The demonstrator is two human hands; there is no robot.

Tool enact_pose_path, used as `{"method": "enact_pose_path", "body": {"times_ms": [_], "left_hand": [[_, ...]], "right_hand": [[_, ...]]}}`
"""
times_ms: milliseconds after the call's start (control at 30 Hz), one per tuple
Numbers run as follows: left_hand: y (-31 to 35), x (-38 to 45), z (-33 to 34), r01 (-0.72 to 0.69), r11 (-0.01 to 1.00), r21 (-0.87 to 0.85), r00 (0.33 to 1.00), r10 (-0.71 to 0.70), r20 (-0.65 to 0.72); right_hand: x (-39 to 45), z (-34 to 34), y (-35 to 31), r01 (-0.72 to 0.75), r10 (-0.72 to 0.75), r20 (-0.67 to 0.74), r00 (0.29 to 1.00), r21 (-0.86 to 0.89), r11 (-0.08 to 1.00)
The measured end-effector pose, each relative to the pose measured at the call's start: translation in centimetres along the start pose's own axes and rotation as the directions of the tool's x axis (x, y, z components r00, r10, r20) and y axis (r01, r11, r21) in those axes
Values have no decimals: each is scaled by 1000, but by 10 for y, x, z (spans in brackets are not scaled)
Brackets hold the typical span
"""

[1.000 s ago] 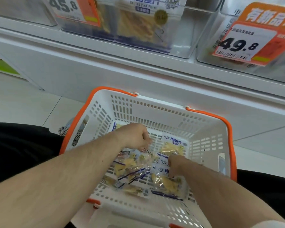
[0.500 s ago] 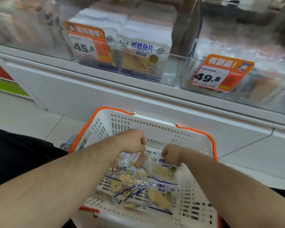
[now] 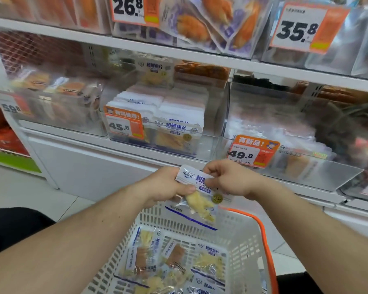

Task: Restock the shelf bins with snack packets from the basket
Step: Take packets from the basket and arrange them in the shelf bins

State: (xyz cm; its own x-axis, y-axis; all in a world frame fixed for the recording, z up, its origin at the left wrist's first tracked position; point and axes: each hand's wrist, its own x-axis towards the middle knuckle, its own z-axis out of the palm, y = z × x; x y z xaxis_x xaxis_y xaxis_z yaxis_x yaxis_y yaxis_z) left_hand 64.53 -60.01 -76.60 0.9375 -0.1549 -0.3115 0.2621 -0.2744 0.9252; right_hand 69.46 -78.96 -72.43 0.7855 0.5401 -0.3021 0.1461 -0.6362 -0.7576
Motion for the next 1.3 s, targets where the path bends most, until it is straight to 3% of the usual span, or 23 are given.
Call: {"method": "enact_pose_path", "body": {"times_ms": [133,533,633,700,800,867,967,1200,1300], "left_hand": [[24,-8,-15,-81,995,-60,994,76,-82],[58,-13,-62,-294,950,-107,920,251,-301],[69,-11,-76,-329,943,-48,885,290,-365],[76,-5,-90,-313,945,91,822,317,-472],[81,8,-120,-257,917,305,678,396,-619],[81,15,-138,-227,887,401,584,454,-673],[76,24,-162,-146,846,512,516,507,-690],[61,42,-195,-16,830,557,556,470,-686],[61,48,-200,1,844,536,590,432,-682]], "right_hand": [[-7,-9,2,47,8,-167,986,321,946],[10,7,-31,49,78,-221,972,517,854],[24,2,-48,32,117,-214,970,588,809],[35,-5,-62,29,125,-210,970,605,796],[56,-19,-86,46,127,-229,965,626,779],[72,-29,-102,53,133,-231,964,653,755],[106,-44,-119,47,189,-287,939,652,757],[201,-72,-136,102,183,-506,843,485,869],[233,-81,-137,74,120,-574,810,303,950]]}}
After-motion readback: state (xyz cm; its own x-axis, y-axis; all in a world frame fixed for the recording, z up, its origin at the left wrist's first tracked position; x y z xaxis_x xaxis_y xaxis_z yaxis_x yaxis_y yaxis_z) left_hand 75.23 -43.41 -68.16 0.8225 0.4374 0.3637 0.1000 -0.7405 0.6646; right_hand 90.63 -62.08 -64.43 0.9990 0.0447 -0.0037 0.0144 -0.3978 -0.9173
